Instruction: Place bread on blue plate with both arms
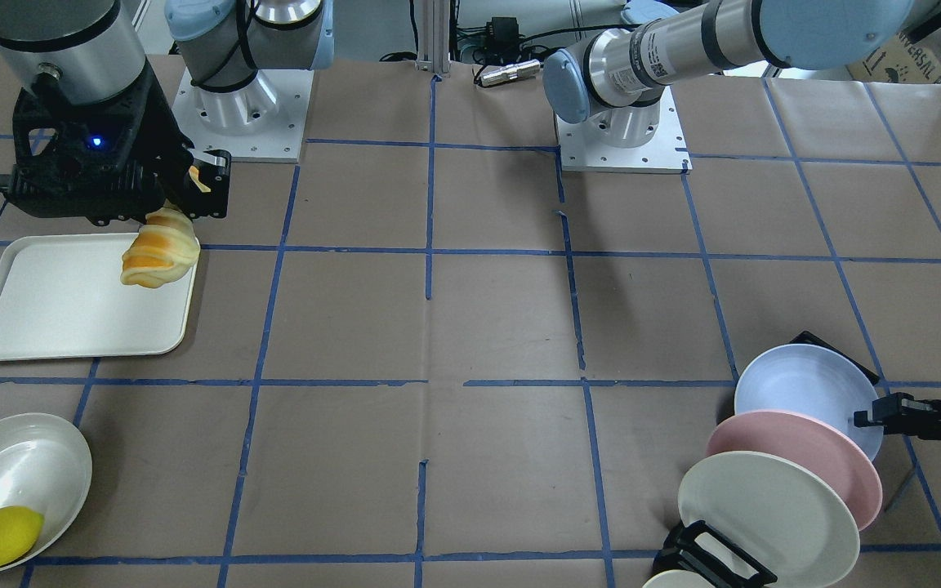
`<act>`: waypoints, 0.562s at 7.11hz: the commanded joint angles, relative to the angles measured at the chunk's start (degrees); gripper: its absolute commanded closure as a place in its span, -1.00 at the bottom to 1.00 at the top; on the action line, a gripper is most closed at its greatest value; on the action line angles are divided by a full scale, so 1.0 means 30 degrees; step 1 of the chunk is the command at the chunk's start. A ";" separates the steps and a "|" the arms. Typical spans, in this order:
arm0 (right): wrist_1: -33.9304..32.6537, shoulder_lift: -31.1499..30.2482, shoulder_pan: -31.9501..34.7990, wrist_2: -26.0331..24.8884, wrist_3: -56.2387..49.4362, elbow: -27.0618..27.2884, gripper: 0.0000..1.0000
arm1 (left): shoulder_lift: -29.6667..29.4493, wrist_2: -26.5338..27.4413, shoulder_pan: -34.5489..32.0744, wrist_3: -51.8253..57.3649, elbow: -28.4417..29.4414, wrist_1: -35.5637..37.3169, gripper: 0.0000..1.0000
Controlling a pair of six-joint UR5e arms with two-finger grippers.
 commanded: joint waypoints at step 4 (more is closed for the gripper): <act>0.0003 0.0168 0.0040 -0.0031 0.0003 0.0035 0.94 | 0.1071 0.0231 0.0022 -0.0083 0.0273 -0.0856 0.75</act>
